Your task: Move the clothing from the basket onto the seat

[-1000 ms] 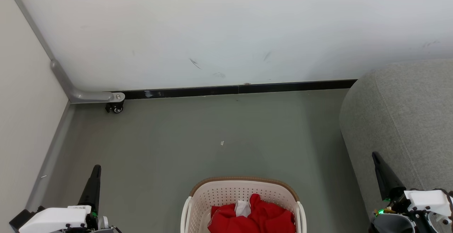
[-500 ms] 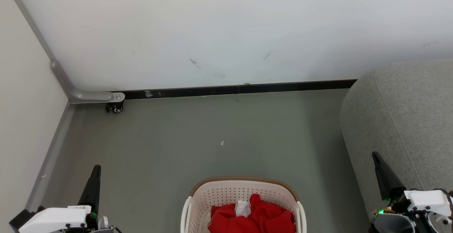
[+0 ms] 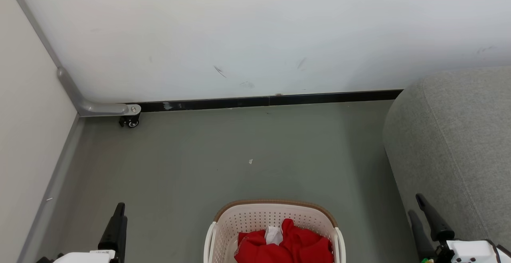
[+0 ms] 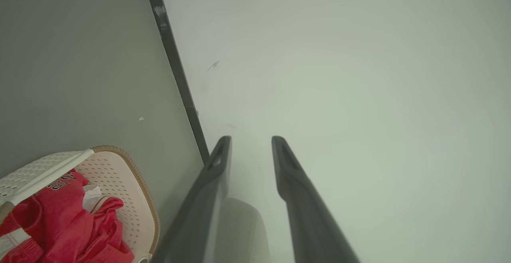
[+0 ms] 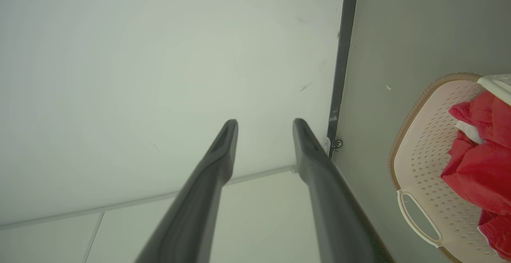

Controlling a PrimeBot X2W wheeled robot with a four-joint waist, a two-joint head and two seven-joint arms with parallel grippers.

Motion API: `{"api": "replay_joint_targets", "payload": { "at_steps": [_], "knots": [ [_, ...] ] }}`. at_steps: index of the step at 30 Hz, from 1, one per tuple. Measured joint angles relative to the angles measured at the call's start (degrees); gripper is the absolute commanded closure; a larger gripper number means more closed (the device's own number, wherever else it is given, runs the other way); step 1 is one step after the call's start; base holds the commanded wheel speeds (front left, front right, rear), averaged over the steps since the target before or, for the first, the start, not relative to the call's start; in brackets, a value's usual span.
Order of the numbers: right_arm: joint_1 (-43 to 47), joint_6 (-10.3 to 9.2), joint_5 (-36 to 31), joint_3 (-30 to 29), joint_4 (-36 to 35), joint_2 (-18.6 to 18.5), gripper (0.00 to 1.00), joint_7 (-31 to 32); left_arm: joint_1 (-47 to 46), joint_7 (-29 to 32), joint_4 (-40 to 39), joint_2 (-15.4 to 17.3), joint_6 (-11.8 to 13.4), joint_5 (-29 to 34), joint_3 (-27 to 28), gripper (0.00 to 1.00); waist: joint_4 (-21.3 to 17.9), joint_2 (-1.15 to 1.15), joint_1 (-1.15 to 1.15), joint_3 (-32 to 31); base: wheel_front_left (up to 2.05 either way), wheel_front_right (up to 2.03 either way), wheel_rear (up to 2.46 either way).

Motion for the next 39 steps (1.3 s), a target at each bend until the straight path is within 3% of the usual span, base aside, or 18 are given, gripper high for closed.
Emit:
{"api": "replay_joint_targets", "payload": {
  "at_steps": [19, 39],
  "knots": [
    [0.13, 0.00, -3.22, 3.30, -1.81, -0.09, 0.00, -3.63, 0.34, -3.53, -1.96, 0.22, -0.01, 3.28, -2.80, 0.00, 0.01, 0.00, 0.05, -0.07, 0.00, 0.00, 0.00],
    [-0.06, 0.00, -21.35, 5.39, -4.17, -1.46, 0.00, -7.82, 0.29, -7.70, -7.13, 0.89, 1.01, 20.50, -3.75, 0.00, 0.11, 0.00, 0.92, -0.87, 0.00, 0.00, 0.00]
  ]
}}
